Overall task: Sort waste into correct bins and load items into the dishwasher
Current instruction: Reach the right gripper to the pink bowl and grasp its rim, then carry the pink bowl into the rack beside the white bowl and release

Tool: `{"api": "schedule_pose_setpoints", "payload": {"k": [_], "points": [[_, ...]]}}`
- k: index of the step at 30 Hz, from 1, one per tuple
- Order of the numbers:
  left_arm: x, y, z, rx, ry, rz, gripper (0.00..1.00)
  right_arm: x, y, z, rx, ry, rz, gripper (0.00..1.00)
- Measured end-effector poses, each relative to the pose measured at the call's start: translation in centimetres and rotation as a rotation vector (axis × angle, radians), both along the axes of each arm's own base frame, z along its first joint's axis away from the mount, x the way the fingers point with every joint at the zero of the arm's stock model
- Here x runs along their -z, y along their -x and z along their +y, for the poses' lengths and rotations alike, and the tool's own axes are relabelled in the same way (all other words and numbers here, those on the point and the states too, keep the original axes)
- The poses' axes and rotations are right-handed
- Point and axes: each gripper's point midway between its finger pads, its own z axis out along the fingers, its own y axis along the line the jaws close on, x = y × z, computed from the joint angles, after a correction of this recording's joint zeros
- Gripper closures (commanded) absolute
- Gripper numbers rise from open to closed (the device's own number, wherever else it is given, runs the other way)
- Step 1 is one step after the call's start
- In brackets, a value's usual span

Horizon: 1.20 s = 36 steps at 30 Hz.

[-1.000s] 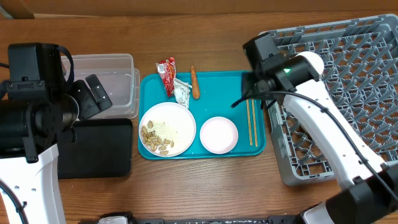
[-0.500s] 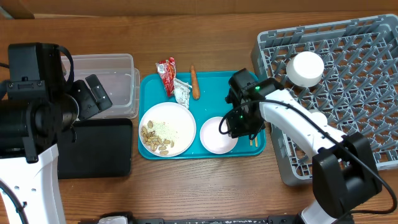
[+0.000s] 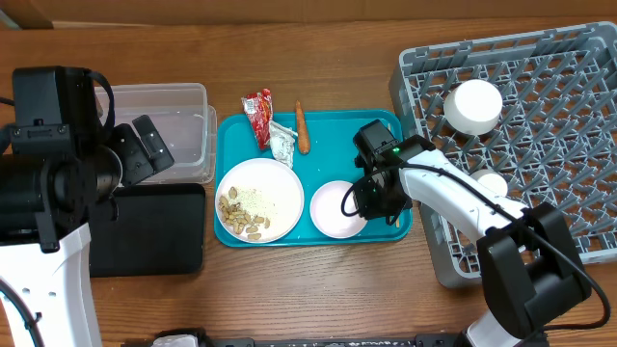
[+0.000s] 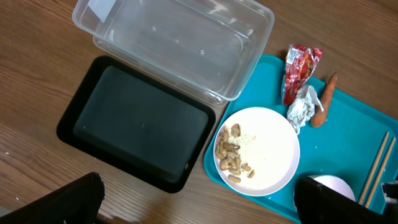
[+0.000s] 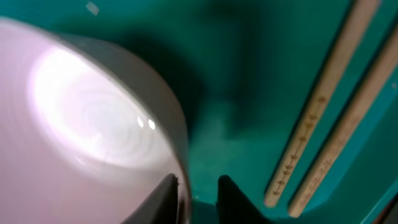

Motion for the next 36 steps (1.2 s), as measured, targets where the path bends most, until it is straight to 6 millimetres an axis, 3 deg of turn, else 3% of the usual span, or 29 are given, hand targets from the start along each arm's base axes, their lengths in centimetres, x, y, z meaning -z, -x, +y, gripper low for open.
{"api": "schedule_pose_setpoints", "payload": {"k": [4,7,10,14,18,21,23,27,31,36], "points": [[0.0,0.0,0.0,0.000,0.000,0.000,0.00,-1.2,-0.9,0.5,0.000,-0.011,-0.020,0.96],[0.0,0.0,0.0,0.000,0.000,0.000,0.00,-3.0,-2.9,1.3,-0.001,-0.032,-0.084,0.96],[0.0,0.0,0.0,0.000,0.000,0.000,0.00,-5.2,-5.1,0.7,0.042,0.027,-0.173,0.96],[0.0,0.0,0.0,0.000,0.000,0.000,0.00,-10.0,-8.6,-5.1,0.252,0.330,-0.391,0.96],[0.0,0.0,0.0,0.000,0.000,0.000,0.00,-17.4,-11.9,-12.2,0.521,0.646,-0.752,0.96],[0.0,0.0,0.0,0.000,0.000,0.000,0.00,-21.8,-12.8,-16.7,0.688,0.824,-0.949,0.96],[0.0,0.0,0.0,0.000,0.000,0.000,0.00,-23.5,-12.7,-19.8,0.784,0.924,-1.013,0.96],[0.0,0.0,0.0,0.000,0.000,0.000,0.00,-25.1,-11.5,-26.4,0.943,1.087,-1.013,0.96],[0.0,0.0,0.0,0.000,0.000,0.000,0.00,-25.0,-10.0,-32.6,1.110,1.151,-0.961,0.96],[0.0,0.0,0.0,0.000,0.000,0.000,0.00,-23.6,-9.8,-36.9,1.206,1.159,-0.902,0.96]]}}
